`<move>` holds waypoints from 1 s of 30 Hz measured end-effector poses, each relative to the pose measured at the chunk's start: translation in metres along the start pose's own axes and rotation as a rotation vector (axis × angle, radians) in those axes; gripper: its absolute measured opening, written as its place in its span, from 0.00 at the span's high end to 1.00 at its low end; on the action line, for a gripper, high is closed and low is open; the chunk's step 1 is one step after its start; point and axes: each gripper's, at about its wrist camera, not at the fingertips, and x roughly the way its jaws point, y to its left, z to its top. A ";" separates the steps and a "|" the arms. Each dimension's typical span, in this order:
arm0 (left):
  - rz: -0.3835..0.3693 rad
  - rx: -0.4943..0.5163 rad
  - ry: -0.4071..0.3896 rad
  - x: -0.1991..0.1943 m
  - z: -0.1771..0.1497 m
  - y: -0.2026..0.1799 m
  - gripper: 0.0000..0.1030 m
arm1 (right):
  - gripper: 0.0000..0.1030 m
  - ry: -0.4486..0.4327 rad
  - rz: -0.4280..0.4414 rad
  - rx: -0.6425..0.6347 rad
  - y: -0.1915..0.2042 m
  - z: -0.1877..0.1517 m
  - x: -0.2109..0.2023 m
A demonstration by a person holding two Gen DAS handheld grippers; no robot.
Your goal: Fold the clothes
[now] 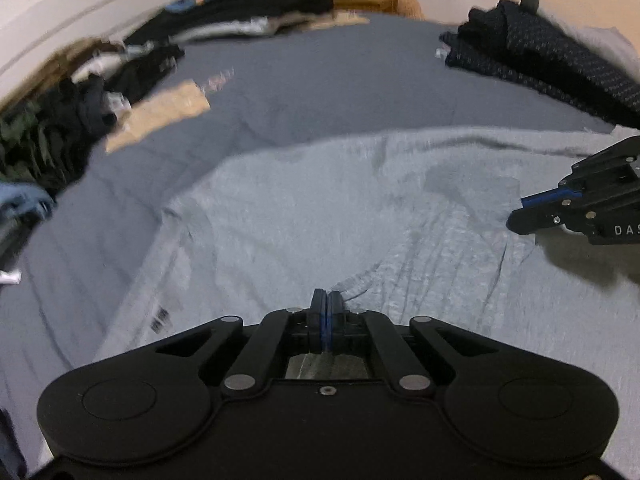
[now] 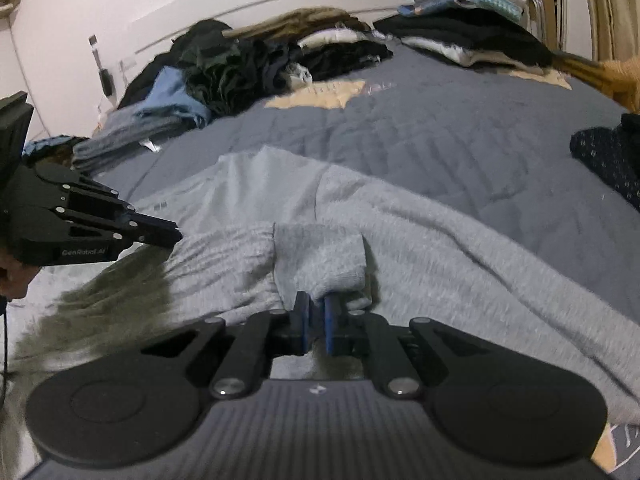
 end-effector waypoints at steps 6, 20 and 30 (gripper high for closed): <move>0.054 0.008 0.049 -0.033 -0.031 0.027 0.75 | 0.90 0.000 0.005 0.010 -0.001 0.002 0.000; 0.125 -0.118 0.199 -0.087 -0.130 0.087 0.90 | 0.89 0.001 0.003 0.004 0.001 0.001 0.001; 0.227 -0.258 0.059 -0.108 -0.135 0.111 0.98 | 0.93 -0.046 0.014 -0.018 0.004 0.004 -0.002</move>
